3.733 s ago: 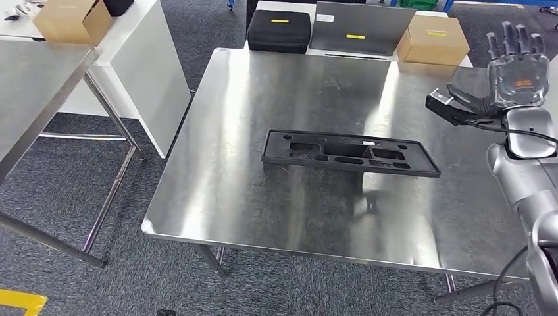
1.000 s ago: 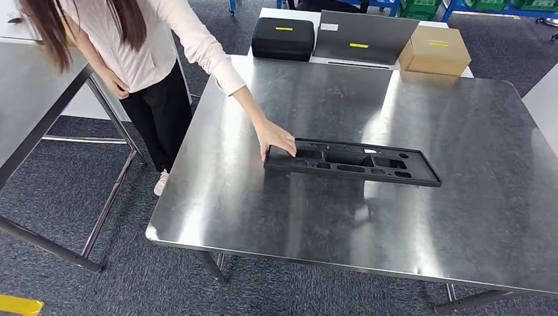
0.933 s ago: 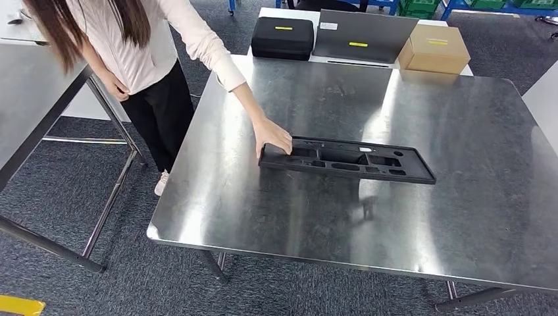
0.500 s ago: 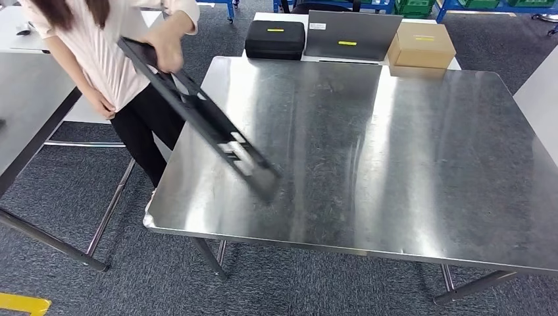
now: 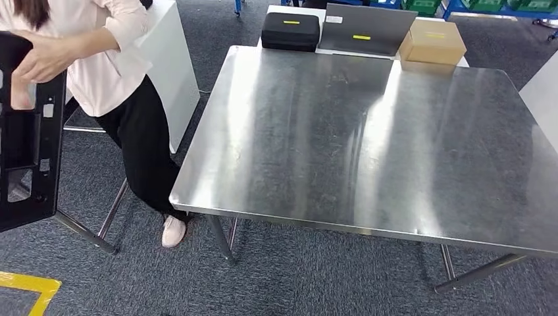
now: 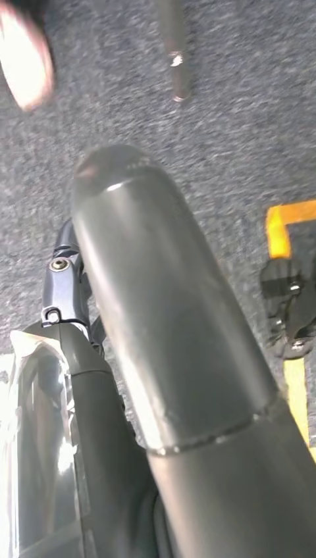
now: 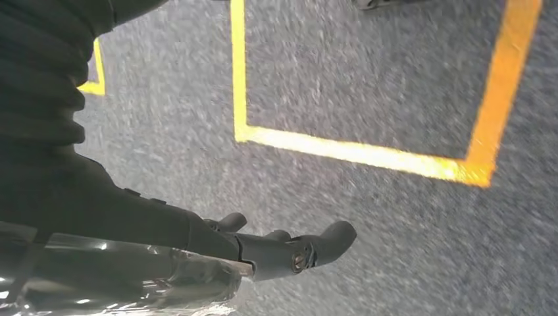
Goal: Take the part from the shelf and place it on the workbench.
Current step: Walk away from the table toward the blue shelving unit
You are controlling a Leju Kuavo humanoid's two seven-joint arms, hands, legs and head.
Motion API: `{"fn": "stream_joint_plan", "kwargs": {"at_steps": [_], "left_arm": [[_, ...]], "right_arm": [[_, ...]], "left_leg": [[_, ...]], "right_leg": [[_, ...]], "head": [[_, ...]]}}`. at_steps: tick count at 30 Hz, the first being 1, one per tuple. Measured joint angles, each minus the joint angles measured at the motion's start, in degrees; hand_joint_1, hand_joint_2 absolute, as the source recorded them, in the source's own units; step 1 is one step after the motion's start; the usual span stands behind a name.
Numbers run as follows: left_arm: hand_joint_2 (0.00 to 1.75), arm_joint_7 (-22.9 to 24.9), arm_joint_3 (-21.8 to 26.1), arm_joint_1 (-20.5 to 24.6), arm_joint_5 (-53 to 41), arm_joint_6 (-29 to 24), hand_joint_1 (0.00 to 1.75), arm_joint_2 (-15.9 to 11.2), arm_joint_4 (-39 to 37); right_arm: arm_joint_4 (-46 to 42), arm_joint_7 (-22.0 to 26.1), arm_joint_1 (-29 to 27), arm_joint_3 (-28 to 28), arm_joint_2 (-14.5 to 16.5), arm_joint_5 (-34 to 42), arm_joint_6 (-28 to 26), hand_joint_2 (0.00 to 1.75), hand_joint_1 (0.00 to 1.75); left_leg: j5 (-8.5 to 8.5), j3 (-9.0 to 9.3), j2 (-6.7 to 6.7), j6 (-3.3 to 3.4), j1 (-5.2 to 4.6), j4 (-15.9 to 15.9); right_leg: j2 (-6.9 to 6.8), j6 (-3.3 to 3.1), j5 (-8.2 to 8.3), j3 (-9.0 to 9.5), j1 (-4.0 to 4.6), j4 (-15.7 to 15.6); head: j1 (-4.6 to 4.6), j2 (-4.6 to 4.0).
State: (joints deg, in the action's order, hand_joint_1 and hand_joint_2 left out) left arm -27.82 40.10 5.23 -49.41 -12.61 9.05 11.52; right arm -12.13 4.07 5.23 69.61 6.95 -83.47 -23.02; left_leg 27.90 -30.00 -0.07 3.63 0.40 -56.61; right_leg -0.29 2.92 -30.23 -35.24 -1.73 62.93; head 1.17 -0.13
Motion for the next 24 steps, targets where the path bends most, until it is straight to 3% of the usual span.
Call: {"fn": "stream_joint_plan", "kwargs": {"at_steps": [2, 3, 4, 6, 8, 10, 12, 13, 15, 17, 18, 19, 20, 22, 24], "left_arm": [[0.0, 0.0, -0.1, 0.0, -0.2, 0.0, 0.0, 0.0, 0.0], [0.0, 0.0, -0.1, -0.1, -0.3, 0.0, 0.0, 0.1, 0.0], [0.0, 0.0, -0.1, -0.1, -0.5, 0.1, 0.0, 0.1, 0.0], [0.0, 0.1, -0.2, -0.1, -0.8, 0.2, 0.0, 0.2, 0.0], [0.0, 0.2, -0.2, -0.1, -1.0, 0.4, 0.0, 0.2, 0.0], [0.0, 0.4, -0.3, -0.1, -1.0, 0.4, 0.0, 0.3, 0.0], [0.0, 0.6, -0.5, 0.0, -1.0, 0.5, 0.0, 0.3, 0.0], [0.0, 0.6, -0.5, -0.1, -1.0, 0.5, 0.0, 0.2, 0.0], [0.0, 0.6, -0.6, -0.1, -1.0, 0.5, 0.0, 0.1, 0.0], [0.0, 0.7, -0.6, -0.1, -1.0, 0.5, 0.0, 0.1, 0.0], [0.0, 0.7, -0.6, -0.1, -1.0, 0.4, 0.0, 0.1, 0.0], [0.0, 0.7, -0.7, -0.1, -1.0, 0.4, 0.0, 0.1, 0.0], [0.0, 0.6, -0.7, -0.1, -0.9, 0.4, 0.0, 0.1, 0.0], [0.0, 0.5, -0.7, 0.0, -0.9, 0.3, 0.0, 0.1, 0.0], [0.0, 0.4, -0.7, 0.1, -0.9, 0.1, 0.0, 0.1, 0.0]], "right_arm": [[0.0, 0.0, 0.0, 0.0, 0.1, 0.0, 0.0, 1.75, 0.0], [0.0, 0.0, 0.0, 0.0, 0.1, 0.1, 0.0, 1.75, 0.0], [0.0, -0.1, 0.0, 0.0, 0.1, 0.2, 0.0, 1.75, 0.0], [0.0, -0.2, 0.0, 0.0, 0.0, 0.4, 0.0, 1.75, 0.0], [0.0, -0.2, 0.2, 0.0, 0.0, 0.4, 0.0, 1.75, 0.0], [0.0, -0.2, 0.3, 0.0, 0.0, 0.3, 0.0, 1.75, 0.0], [0.1, -0.2, 0.2, 0.0, 0.1, 0.3, 0.0, 1.75, 0.0], [0.1, -0.3, 0.1, 0.0, 0.2, 0.3, 0.0, 1.75, 0.0], [0.1, -0.3, 0.0, 0.0, 0.3, 0.3, 0.0, 1.75, 0.0], [0.1, -0.3, 0.0, 0.0, 0.3, 0.2, 0.1, 1.75, 0.0], [0.1, -0.3, 0.0, 0.0, 0.3, 0.1, 0.2, 1.75, 0.0], [0.1, -0.3, 0.0, 0.0, 0.3, 0.1, 0.3, 1.75, 0.0], [0.1, -0.2, 0.0, 0.0, 0.3, 0.0, 0.4, 1.75, 0.0], [0.1, 0.0, 0.1, -0.1, 0.3, -0.2, 0.5, 1.75, 0.0], [0.1, 0.1, 0.2, -0.2, 0.2, -0.3, 0.5, 1.75, 0.0]], "left_leg": [[-1.24, -1.71, 0.08, 0.55, -0.4, 0.0], [-1.91, -2.58, 0.14, 0.64, -0.62, -0.1], [-2.57, -3.34, 0.18, 0.68, -0.84, -0.1], [-3.89, -4.69, 0.19, 0.65, -1.18, -0.2], [-5.06, -5.71, 0.17, 0.37, -1.53, -0.3], [-6.23, -6.39, 0.26, -0.06, -1.76, -0.5], [-6.94, -6.83, 0.22, -0.57, -1.73, -0.7], [-6.05, -7.14, 0.12, -0.96, -1.59, -1.3], [-1.04, -8.26, -0.08, -1.95, -1.02, -5.5], [4.45, -9.55, -0.09, -2.92, -0.37, -12.6], [5.35, -9.71, -0.09, -3.29, -0.04, -15.5], [4.91, -9.22, -0.08, -3.61, 0.31, -17.0], [3.51, -7.83, -0.08, -3.88, 0.68, -16.6], [1.2, -2.79, -0.11, -4.39, 1.33, -10.7], [1.76, 1.46, -0.3, -4.41, 1.28, -4.1]], "right_leg": [[0.06, -0.76, -4.6, -2.0, 0.24, 7.4], [0.08, -0.63, -5.32, -2.11, 0.37, 10.0], [0.09, -0.26, -4.86, -1.32, 0.56, 10.8], [0.09, 0.34, -2.26, 3.2, 1.01, 6.5], [0.07, -0.1, -1.26, 9.61, 1.61, -2.7], [0.12, -0.87, -1.83, 12.76, 2.12, -8.6], [0.04, -1.57, -1.52, 12.41, 1.83, -9.4], [-0.09, -2.04, -1.02, 12.04, 1.52, -9.4], [-0.46, -2.99, 0.21, 11.08, 0.98, -9.4], [-0.67, -3.36, 1.44, 9.63, 1.06, -9.3], [-0.74, -3.21, 2.04, 8.76, 1.04, -9.0], [-0.79, -3.0, 2.56, 7.91, 0.98, -8.7], [-0.83, -2.74, 3.02, 6.99, 0.87, -8.3], [-0.83, -2.09, 3.68, 5.24, 0.68, -7.1], [-0.81, -1.19, 4.31, 3.7, 0.72, -5.9]], "head": [[-0.23, 0.0], [-0.23, 0.0], [-0.23, 0.0], [-0.23, 0.0], [-0.22, 0.0], [-0.15, 0.0], [-0.15, 0.0], [-0.13, 0.0], [0.04, 0.0], [0.22, 0.0], [0.25, 0.0], [0.25, 0.0], [0.26, 0.0], [0.3, 0.0], [0.45, 0.0]]}}
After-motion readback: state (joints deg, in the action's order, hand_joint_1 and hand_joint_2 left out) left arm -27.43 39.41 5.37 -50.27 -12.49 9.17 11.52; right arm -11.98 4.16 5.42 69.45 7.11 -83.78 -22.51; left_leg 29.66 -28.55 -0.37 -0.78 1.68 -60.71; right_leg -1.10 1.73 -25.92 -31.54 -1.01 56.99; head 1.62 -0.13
